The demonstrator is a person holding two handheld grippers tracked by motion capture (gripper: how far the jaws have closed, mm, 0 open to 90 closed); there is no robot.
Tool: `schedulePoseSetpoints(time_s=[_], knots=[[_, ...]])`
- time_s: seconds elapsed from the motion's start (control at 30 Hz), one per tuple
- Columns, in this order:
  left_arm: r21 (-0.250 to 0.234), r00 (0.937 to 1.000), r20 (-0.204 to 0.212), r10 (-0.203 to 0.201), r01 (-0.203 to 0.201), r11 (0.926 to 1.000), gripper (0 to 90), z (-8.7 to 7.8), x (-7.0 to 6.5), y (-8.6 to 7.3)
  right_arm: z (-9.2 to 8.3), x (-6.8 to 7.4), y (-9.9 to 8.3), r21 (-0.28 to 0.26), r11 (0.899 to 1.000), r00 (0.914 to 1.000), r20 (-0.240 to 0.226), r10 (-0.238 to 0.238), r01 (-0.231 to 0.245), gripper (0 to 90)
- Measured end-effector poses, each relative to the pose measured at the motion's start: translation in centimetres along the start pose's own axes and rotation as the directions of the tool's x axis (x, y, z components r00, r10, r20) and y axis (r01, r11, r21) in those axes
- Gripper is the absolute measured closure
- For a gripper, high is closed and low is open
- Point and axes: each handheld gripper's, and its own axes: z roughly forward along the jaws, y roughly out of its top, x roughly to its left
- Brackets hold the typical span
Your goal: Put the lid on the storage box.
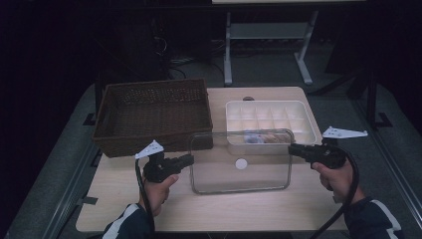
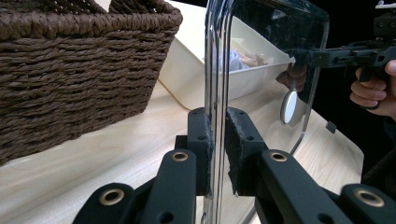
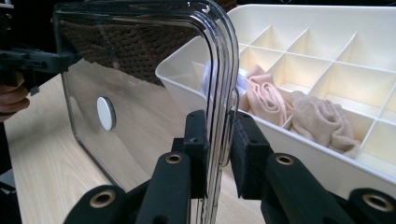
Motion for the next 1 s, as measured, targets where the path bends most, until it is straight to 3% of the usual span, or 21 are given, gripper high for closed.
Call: schedulePoseSetpoints(time_s=[0.23, 0.4, 0.5, 0.53, 0.57, 0.6, 0.63, 0.7, 0.9, 1.0], knots=[[-0.004, 0.9997, 0.014, 0.019, -0.019, 0.9998, 79.9, 0.9, -0.7, 0.9, -1.2, -0.2, 0.5, -0.022, 1.000, 0.9998, 0.020, -0.003, 0.004, 76.7], [-0.021, 0.9990, 0.041, 0.018, -0.017, 0.9996, 80.0, 2.2, -1.4, 2.4, -2.7, -0.8, 1.4, -0.045, 0.999, 0.9986, 0.054, -0.002, 0.004, 76.4], [-0.030, 0.9983, 0.055, 0.020, -0.018, 0.9994, 80.0, 3.3, -2.1, 4.4, -4.2, -1.2, 2.8, -0.074, 0.997, 0.9962, 0.087, -0.003, 0.009, 76.2], [-0.030, 0.9983, 0.055, 0.020, -0.018, 0.9994, 80.0, 3.3, -2.1, 4.4, -4.2, -1.2, 2.8, -0.074, 0.997, 0.9962, 0.087, -0.003, 0.009, 76.2], [-0.032, 0.9971, 0.070, 0.030, -0.028, 0.9991, 80.0, 3.9, -2.3, 5.7, -4.9, -1.5, 3.7, -0.086, 0.996, 0.9943, 0.106, -0.005, 0.014, 76.0], [-0.032, 0.9971, 0.070, 0.030, -0.028, 0.9991, 80.0, 3.9, -2.3, 5.7, -4.9, -1.5, 3.7, -0.086, 0.996, 0.9943, 0.106, -0.005, 0.014, 76.0], [-0.041, 0.9967, 0.072, 0.037, -0.034, 0.9986, 80.0, 4.4, -2.5, 7.0, -5.5, -1.7, 4.7, -0.100, 0.995, 0.9929, 0.119, -0.005, 0.017, 75.9], [-0.043, 0.9961, 0.075, 0.046, -0.043, 0.9981, 80.0, 4.7, -2.7, 7.6, -6.0, -2.0, 5.6, -0.110, 0.994, 0.9903, 0.139, -0.003, 0.018, 75.6], [-0.039, 0.9960, 0.078, 0.043, -0.040, 0.9985, 79.9, 7.1, -2.6, 11.4, -6.7, -3.5, 8.1, -0.124, 0.992, 0.9835, 0.181, 0.004, 0.019, 75.1], [-0.034, 0.9966, 0.074, 0.036, -0.034, 0.9988, 79.8, 8.0, -2.5, 12.0, -6.7, -4.2, 8.8, -0.124, 0.992, 0.9815, 0.191, 0.016, 0.008, 74.9]])
